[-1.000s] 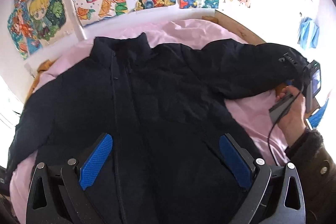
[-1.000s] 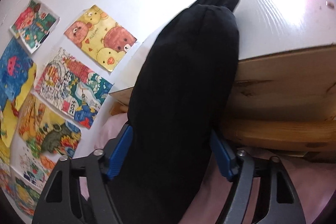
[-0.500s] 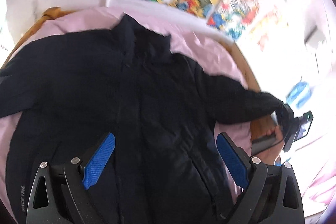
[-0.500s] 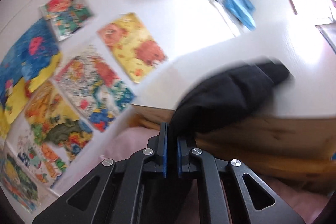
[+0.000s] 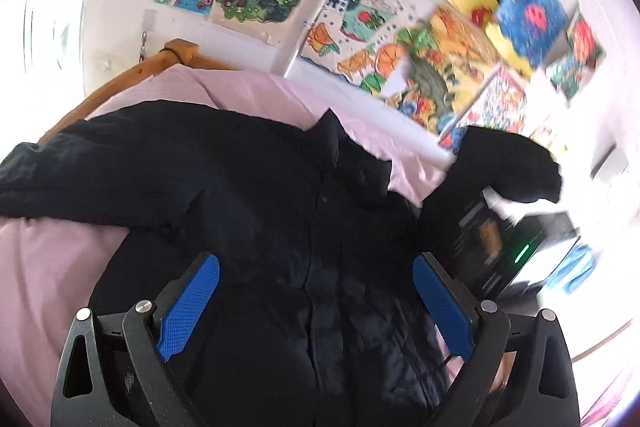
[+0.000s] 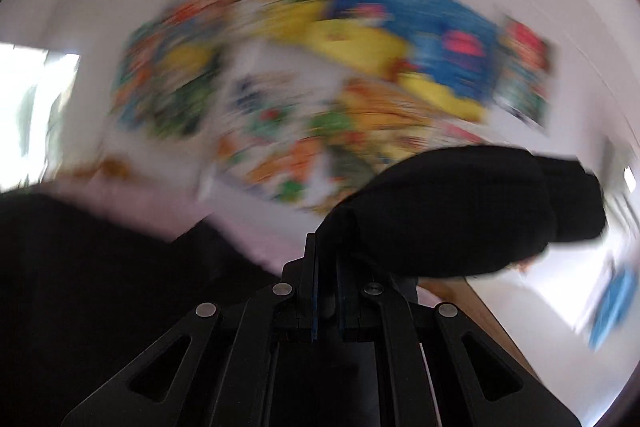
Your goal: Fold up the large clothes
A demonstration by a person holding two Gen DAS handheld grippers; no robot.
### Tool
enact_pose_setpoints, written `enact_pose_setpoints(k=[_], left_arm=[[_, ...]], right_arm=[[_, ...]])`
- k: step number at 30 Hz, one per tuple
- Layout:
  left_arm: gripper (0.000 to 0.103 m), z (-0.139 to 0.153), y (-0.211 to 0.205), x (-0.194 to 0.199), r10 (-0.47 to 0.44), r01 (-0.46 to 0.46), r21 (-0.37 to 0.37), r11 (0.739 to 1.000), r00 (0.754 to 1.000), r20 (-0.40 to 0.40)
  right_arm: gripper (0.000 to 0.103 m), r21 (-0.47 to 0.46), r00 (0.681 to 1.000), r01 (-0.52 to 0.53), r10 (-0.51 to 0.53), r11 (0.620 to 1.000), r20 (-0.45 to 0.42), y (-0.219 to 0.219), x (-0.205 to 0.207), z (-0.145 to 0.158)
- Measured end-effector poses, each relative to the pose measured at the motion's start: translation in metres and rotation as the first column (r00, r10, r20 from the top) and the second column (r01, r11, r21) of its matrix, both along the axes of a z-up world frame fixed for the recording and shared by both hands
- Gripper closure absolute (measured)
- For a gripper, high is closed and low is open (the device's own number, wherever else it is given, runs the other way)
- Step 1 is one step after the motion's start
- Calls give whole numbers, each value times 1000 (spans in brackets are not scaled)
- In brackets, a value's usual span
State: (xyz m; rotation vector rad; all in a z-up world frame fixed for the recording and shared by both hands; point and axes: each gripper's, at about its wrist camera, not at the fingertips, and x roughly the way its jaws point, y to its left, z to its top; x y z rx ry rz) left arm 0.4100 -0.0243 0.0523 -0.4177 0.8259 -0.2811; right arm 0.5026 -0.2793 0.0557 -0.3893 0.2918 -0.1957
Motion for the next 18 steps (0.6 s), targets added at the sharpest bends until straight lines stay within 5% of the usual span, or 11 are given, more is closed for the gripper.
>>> enact_pose_setpoints(k=[5, 11, 15, 18], left_arm=[[5, -75, 36, 64, -49, 33, -181, 983, 995, -88], [5, -152, 44, 102, -87, 32, -309, 951, 982, -167], [5, -164, 23, 116, -182, 121, -298, 947, 965, -187], [3, -174, 12, 131, -182, 120, -242, 963, 950, -253]], right_arm=[[97, -39, 967, -160, 149, 986, -205, 63, 9, -53], [96, 30, 821, -285, 260, 958, -508, 89, 1, -139], [68, 156, 774, -286, 324, 945, -545, 84, -17, -148], [48, 278, 770, -263, 375, 924, -516, 68, -36, -144]])
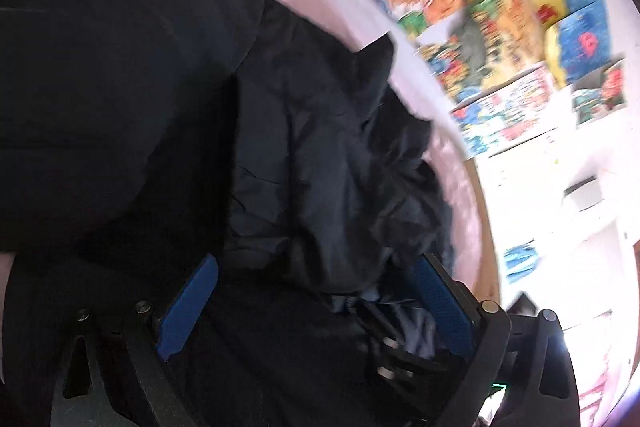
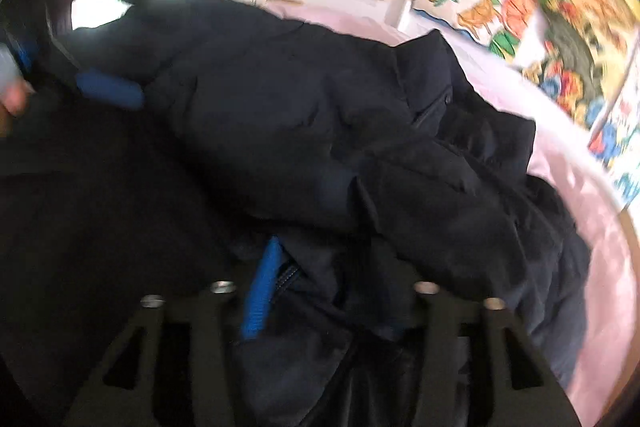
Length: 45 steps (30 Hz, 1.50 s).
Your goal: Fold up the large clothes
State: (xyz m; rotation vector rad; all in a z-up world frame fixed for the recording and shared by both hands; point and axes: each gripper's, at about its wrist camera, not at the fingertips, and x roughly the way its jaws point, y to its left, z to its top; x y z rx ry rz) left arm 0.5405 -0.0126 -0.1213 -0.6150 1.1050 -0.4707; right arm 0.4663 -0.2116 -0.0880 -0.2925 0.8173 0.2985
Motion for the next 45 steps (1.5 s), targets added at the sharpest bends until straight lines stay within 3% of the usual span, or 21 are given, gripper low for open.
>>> enact_pose_setpoints(k=[3, 5, 7, 9, 11, 12, 14, 16, 18, 21, 24, 27, 29, 32, 33, 34, 35, 36, 37, 41, 45], left_arm=[[3, -10, -5, 12, 33, -29, 63, 998, 998, -58], [10, -19, -7, 16, 73, -63, 108, 992, 993, -93], [39, -19, -11, 19, 118, -100, 155, 983, 987, -109], [58, -18, -12, 20, 139, -118, 173, 978, 983, -116], [87, -8, -16, 17, 164, -149, 202, 968, 984, -64], [96, 2, -18, 15, 158, -150, 234, 960, 987, -15], [96, 27, -24, 9, 153, -178, 283, 943, 982, 108], [96, 51, -26, -1, 155, -234, 363, 902, 960, 235], [96, 58, -21, -1, 177, -277, 395, 876, 946, 271], [96, 36, -23, 16, 160, -244, 487, 839, 965, 209], [94, 8, -31, 27, 155, -204, 556, 806, 979, 134], [87, -3, -33, 36, 165, -189, 569, 800, 982, 95], [85, 0, -30, 38, 168, -187, 527, 829, 982, 84], [67, 10, -16, 33, 211, -211, 419, 883, 976, 46], [59, 15, -11, 28, 227, -223, 373, 901, 973, 34], [43, 18, -3, 19, 240, -236, 338, 911, 970, 31], [33, 26, 6, 4, 270, -268, 300, 916, 962, 34], [18, 30, 13, -11, 296, -295, 283, 913, 954, 42], [13, 38, 23, -31, 338, -342, 258, 903, 939, 65], [11, 61, 75, -93, 397, -415, 200, 888, 909, 123], [5, 69, 140, -141, 536, -556, 162, 815, 830, 154]], right_arm=[[44, 112, 999, 39, -38, 993, -15, -16, -14, 12], [44, 181, 997, 70, -64, 981, -36, -28, -28, 13], [44, 274, 991, 123, -106, 954, -76, -47, -38, 18], [44, 350, 980, 190, -159, 917, -117, -64, -41, 22], [44, 393, 966, 253, -211, 884, -147, -84, -41, 26], [44, 401, 958, 286, -246, 871, -148, -92, -48, 28], [44, 380, 943, 332, -307, 863, -127, -105, -49, 35], [44, 320, 921, 384, -386, 866, -60, -115, -61, 46], [44, 249, 893, 433, -449, 866, 8, -122, -69, 54], [43, 129, 845, 521, -531, 844, 61, -139, -73, 51], [43, 32, 830, 558, -557, 829, -37, -151, -74, 19], [43, 9, 820, 565, -560, 825, -114, -156, -65, -8], [39, -8, 818, 565, -562, 825, -126, -153, -63, -19], [30, -20, 806, 581, -579, 814, -127, -150, -63, -22], [26, -15, 801, 587, -584, 809, -130, -150, -59, -20], [24, -12, 799, 591, -587, 807, -131, -151, -49, -19], [20, -1, 794, 599, -594, 801, -131, -154, -50, -15], [19, 20, 789, 606, -598, 795, -139, -156, -55, -10], [19, 41, 787, 610, -599, 792, -148, -161, -56, -3], [11, 157, 815, 579, -558, 800, -156, -170, -57, 29], [9, 226, 884, 467, -443, 855, -148, -146, -68, 68]])
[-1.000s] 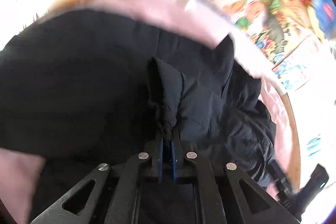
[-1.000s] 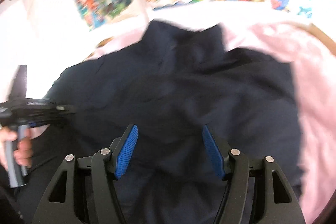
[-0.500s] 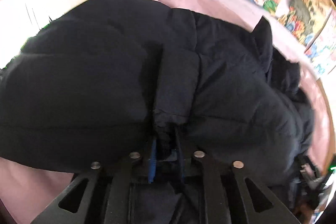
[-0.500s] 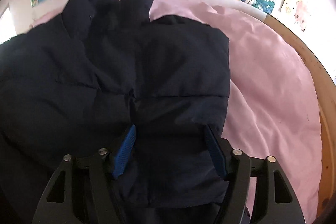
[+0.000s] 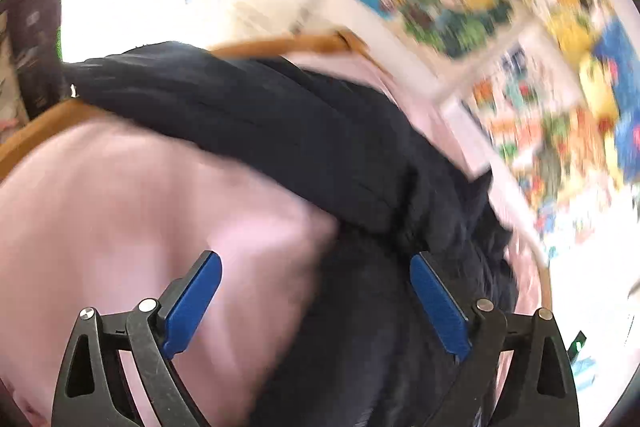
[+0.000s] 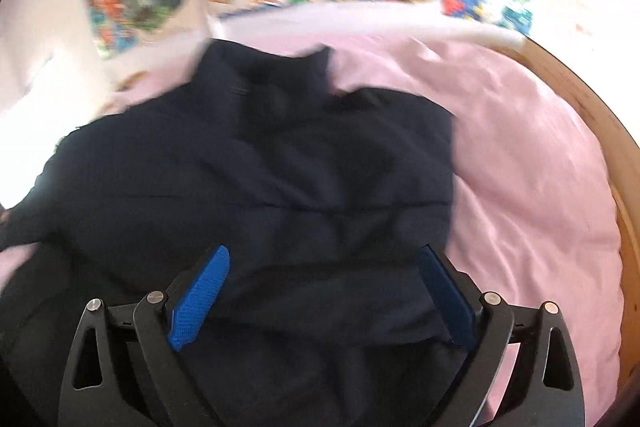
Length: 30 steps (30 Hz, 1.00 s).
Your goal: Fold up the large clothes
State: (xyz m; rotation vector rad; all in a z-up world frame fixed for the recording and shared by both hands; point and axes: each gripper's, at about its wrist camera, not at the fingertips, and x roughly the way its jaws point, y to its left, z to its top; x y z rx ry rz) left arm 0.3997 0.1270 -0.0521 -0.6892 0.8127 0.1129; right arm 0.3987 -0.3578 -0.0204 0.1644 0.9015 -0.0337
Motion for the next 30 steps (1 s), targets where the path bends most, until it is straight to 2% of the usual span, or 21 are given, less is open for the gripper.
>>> enact_pose_setpoints(k=[1, 3, 5, 8, 11, 14, 16, 18, 19, 20, 21, 23, 24, 25, 28, 30], left_arm=[[3, -1, 12, -3, 33, -33, -18, 999, 999, 20], [3, -4, 36, -4, 105, -103, -48, 994, 994, 37], [3, -12, 59, 6, 186, -182, -97, 979, 982, 43], [3, -21, 74, 24, 224, -216, -143, 966, 974, 37], [2, -30, 78, 48, 255, -249, -149, 957, 967, 22], [2, -43, 91, 65, 313, -311, -158, 937, 950, -18], [2, -56, 105, 70, 362, -367, -190, 911, 930, -61], [3, -68, 115, 71, 407, -418, -226, 880, 909, -95], [10, -72, 119, 70, 434, -446, -234, 864, 895, -105], [15, -73, 119, 69, 453, -466, -223, 856, 885, -111], [25, -71, 117, 69, 467, -482, -197, 854, 876, -118], [49, -65, 110, 76, 461, -474, -127, 872, 879, -120], [69, -56, 106, 81, 455, -464, -75, 883, 883, -113], [80, -44, 101, 85, 456, -459, -9, 888, 885, -97], [90, -4, 84, 91, 438, -437, 90, 895, 899, 14], [91, 24, 70, 98, 391, -401, 150, 904, 916, 90]], right_arm=[[9, 22, 999, -31, 31, 999, 11, 9, -6, 9], [1, 88, 997, -74, 72, 993, 21, 21, -4, 21], [1, 183, 993, -115, 115, 976, 10, 34, -7, 26], [1, 278, 988, -132, 149, 951, -38, 55, -9, 23], [1, 301, 981, -150, 180, 942, -76, 75, -8, 11], [1, 297, 968, -169, 215, 940, -127, 90, -7, -12], [1, 289, 967, -166, 212, 943, -137, 93, -10, -20], [1, 275, 976, -152, 187, 950, -107, 91, -13, -17], [1, 269, 979, -148, 179, 952, -95, 91, -14, -16], [1, 261, 982, -143, 169, 955, -80, 90, -15, -12], [1, 255, 985, -136, 157, 957, -64, 87, -15, -9], [1, 254, 990, -121, 134, 960, -37, 79, -18, -1], [1, 254, 993, -108, 117, 961, -21, 76, -19, 2], [1, 258, 996, -87, 87, 962, 11, 71, -21, 7], [1, 276, 995, -13, -14, 961, 94, 50, -28, 21], [1, 283, 988, 29, -70, 959, 136, 34, -30, 30]])
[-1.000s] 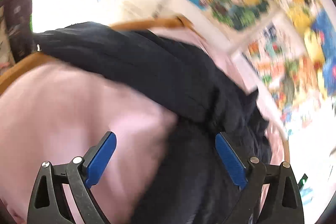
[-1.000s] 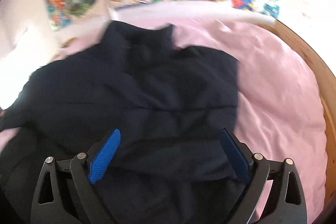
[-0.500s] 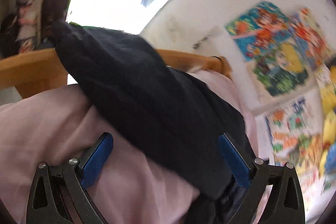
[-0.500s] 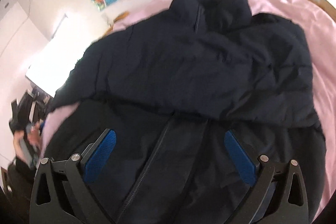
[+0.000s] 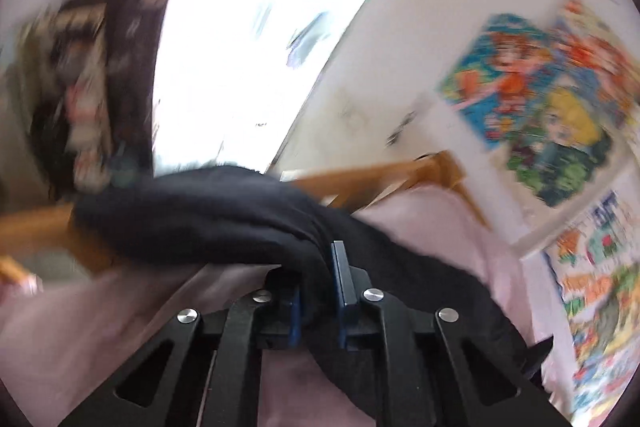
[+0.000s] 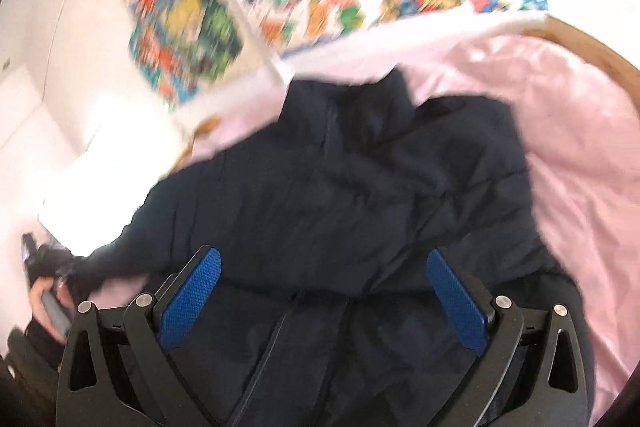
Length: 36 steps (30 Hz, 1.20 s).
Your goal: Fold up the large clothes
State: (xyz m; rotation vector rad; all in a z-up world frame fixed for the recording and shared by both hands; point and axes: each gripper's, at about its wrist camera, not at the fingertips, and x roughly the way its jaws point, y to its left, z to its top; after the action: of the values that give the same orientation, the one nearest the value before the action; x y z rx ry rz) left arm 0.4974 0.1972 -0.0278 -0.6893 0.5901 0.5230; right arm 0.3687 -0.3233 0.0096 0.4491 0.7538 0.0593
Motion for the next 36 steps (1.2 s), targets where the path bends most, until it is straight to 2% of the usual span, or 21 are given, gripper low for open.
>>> enact_pose_setpoints(k=[2, 5, 6, 9, 10, 11, 13, 14, 15, 16, 17, 19, 21, 22, 25, 27, 29, 32, 34, 35, 36], left_arm=[[91, 29, -22, 6, -97, 93, 74, 993, 994, 47], [91, 74, -64, 18, -262, 242, 190, 951, 961, 86], [91, 89, -81, 23, -324, 296, 232, 927, 941, 96], [91, 126, -142, 25, -524, 466, 351, 813, 847, 90], [91, 135, -172, 24, -612, 540, 401, 740, 788, 67], [91, 139, -191, 22, -659, 581, 430, 692, 750, 48], [91, 140, -249, 14, -789, 695, 489, 526, 614, -24], [91, 136, -267, 7, -826, 733, 490, 471, 562, -47], [91, 126, -296, 4, -883, 805, 459, 376, 462, -88], [90, 118, -313, 3, -911, 848, 423, 320, 398, -109], [88, 107, -329, 2, -934, 887, 375, 269, 335, -124], [77, 74, -359, 2, -966, 956, 232, 178, 215, -144], [69, 39, -380, 4, -982, 990, 75, 122, 131, -137], [60, 23, -384, 5, -985, 994, 13, 110, 111, -133], [33, -12, -390, 3, -985, 991, -102, 88, 71, -155], [33, -23, -388, 3, -985, 984, -159, 85, 59, -161], [33, -25, -375, -1, -987, 972, -208, 106, 78, -138], [32, -22, -342, -7, -984, 956, -243, 165, 145, -101], [24, -14, -316, -9, -966, 950, -193, 244, 221, -136], [22, -12, -303, -10, -949, 943, -154, 295, 270, -164], [21, -10, -288, -9, -920, 925, -108, 364, 339, -197]], right_arm=[[1, -10, 999, 32, -32, 999, 21, -11, 1, 5], [1, -37, 997, 71, -70, 997, 12, -26, 6, 8], [1, -36, 996, 93, -93, 995, 8, -35, 8, 8], [1, -12, 988, 157, -157, 988, -10, -58, 11, 6], [1, -8, 985, 173, -173, 985, -14, -63, 12, 4], [1, 4, 979, 201, -201, 980, -15, -74, 13, 5], [1, 13, 972, 236, -236, 972, -14, -87, 12, 3], [1, 17, 966, 259, -259, 966, -14, -96, 12, 2], [1, 19, 961, 276, -276, 961, -14, -102, 10, 1], [1, 24, 953, 301, -301, 953, -16, -113, 9, 0], [1, 29, 947, 321, -321, 946, -17, -121, 8, 0], [1, 43, 933, 361, -360, 932, -20, -136, 5, -2], [1, 42, 922, 386, -386, 921, -26, -150, 4, -5], [1, 36, 919, 393, -392, 919, -31, -154, 4, -7], [1, 8, 915, 401, -400, 916, -56, -164, 9, -17], [1, -11, 919, 384, -384, 923, -95, -166, 16, -28], [1, -24, 925, 359, -360, 933, -125, -163, 22, -38], [1, -25, 935, 321, -321, 947, -153, -156, 27, -49], [1, 33, 940, 314, -306, 949, -149, -153, 28, -53], [1, 85, 945, 304, -290, 949, -149, -154, 29, -57], [1, 118, 947, 300, -281, 947, -154, -154, 29, -60]])
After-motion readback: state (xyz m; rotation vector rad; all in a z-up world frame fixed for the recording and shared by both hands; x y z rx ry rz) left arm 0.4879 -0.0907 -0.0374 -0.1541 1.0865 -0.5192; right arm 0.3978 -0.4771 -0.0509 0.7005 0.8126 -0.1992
